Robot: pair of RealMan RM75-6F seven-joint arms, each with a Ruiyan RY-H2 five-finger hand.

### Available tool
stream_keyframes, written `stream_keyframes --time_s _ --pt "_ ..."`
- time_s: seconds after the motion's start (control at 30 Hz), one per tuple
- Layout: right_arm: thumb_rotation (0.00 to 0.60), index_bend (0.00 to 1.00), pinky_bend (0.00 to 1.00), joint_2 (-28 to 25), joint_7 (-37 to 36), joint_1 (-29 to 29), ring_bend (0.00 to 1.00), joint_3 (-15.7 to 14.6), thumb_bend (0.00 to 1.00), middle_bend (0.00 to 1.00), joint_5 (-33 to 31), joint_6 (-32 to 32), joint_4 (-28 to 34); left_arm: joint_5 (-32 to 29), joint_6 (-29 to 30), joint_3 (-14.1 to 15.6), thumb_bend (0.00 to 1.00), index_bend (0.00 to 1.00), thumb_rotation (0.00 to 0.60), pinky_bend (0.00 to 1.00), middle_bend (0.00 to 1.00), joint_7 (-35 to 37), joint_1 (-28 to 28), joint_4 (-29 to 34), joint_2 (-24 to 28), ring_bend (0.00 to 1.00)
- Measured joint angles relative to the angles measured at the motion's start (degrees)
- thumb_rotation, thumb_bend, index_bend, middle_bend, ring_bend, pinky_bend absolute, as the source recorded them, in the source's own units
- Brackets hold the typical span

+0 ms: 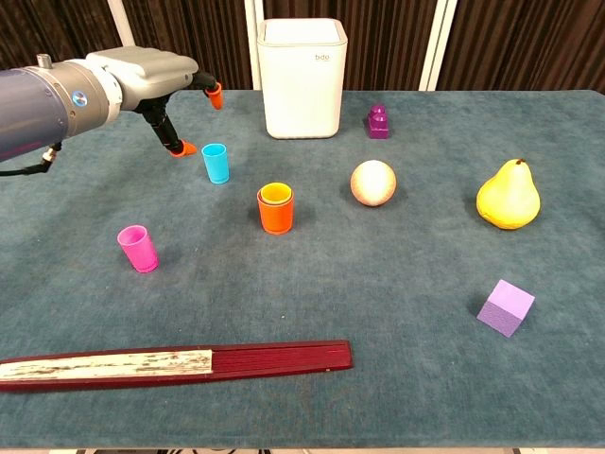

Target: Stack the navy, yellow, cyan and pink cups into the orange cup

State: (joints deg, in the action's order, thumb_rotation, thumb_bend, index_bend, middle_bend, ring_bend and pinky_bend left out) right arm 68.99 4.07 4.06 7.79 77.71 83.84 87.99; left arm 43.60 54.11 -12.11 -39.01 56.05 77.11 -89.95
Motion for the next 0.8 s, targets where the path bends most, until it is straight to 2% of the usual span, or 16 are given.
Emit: stream_keyframes --time_s 0.37,0.8 --pt "0.6 0.05 0.0 1.62 0.73 0.72 0.04 0.36 0.43 0.0 -2.31 -2.08 -2.61 -1.33 -4.0 0.14 0.23 0.29 0.6 0.0 0.15 1.37 1.07 -8.78 -2.81 0.0" --pt "0.6 0.05 0.0 2.73 1.58 1.1 0.04 0.5 0.43 0.0 -3.57 -3.16 -4.15 0.05 -8.88 0.11 0.23 0.31 0.6 0.0 0.16 5.56 2.3 -19.68 -8.01 0.0"
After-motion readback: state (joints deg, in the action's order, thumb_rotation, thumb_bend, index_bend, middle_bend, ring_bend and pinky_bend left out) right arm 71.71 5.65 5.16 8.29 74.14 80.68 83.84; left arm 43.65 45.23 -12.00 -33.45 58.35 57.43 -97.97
